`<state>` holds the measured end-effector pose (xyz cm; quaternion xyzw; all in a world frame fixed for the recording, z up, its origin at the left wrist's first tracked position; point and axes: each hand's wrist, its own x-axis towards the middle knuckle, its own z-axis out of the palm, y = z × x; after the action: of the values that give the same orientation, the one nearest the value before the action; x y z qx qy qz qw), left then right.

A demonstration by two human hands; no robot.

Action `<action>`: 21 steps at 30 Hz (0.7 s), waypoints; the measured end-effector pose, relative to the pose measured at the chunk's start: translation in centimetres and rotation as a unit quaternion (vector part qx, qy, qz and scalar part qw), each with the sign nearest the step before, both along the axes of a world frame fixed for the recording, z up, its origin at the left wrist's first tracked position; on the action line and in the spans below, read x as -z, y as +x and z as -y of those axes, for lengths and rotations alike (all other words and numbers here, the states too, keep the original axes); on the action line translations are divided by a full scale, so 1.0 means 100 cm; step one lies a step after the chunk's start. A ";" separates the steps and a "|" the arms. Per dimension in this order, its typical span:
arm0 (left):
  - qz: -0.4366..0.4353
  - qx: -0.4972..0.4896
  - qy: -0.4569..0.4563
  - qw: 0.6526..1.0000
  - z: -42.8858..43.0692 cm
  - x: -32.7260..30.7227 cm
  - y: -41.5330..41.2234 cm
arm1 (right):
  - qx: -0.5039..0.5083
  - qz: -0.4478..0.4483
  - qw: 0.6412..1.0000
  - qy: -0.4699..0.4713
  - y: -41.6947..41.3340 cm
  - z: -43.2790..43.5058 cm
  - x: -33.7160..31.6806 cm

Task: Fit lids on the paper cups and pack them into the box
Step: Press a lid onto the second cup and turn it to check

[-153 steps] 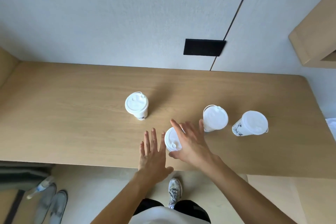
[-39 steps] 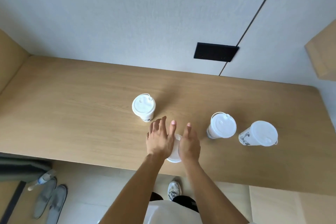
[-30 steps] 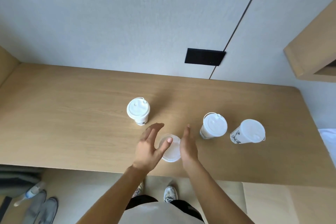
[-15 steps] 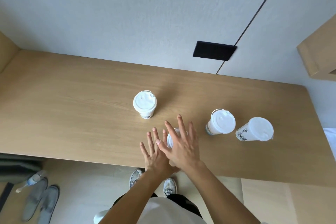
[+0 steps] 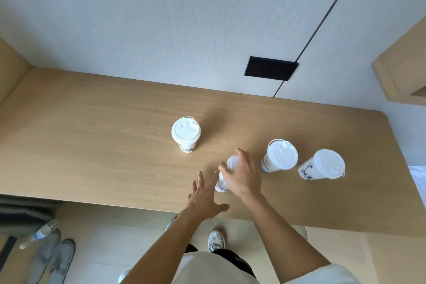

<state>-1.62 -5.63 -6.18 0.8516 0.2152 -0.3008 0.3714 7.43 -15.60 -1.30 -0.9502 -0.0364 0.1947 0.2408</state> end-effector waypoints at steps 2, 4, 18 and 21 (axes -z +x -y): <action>0.039 -0.049 -0.086 0.994 -0.004 -0.006 -0.007 | 0.116 -0.094 0.987 0.061 0.009 0.013 -0.013; 0.077 -0.138 -0.165 0.973 -0.010 -0.023 -0.014 | 0.207 -0.174 0.954 0.128 0.010 0.025 -0.021; 0.147 -0.330 -0.251 0.898 -0.066 -0.126 -0.042 | 0.289 -0.335 0.816 0.373 -0.033 0.029 -0.051; 0.160 -0.330 -0.275 0.889 -0.074 -0.133 -0.044 | 0.280 -0.315 0.812 0.404 -0.033 0.025 -0.058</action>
<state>-6.03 1.82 7.17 0.6319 0.3300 -0.0681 0.6980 4.09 -18.05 4.50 -0.6234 0.2336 0.3750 0.6451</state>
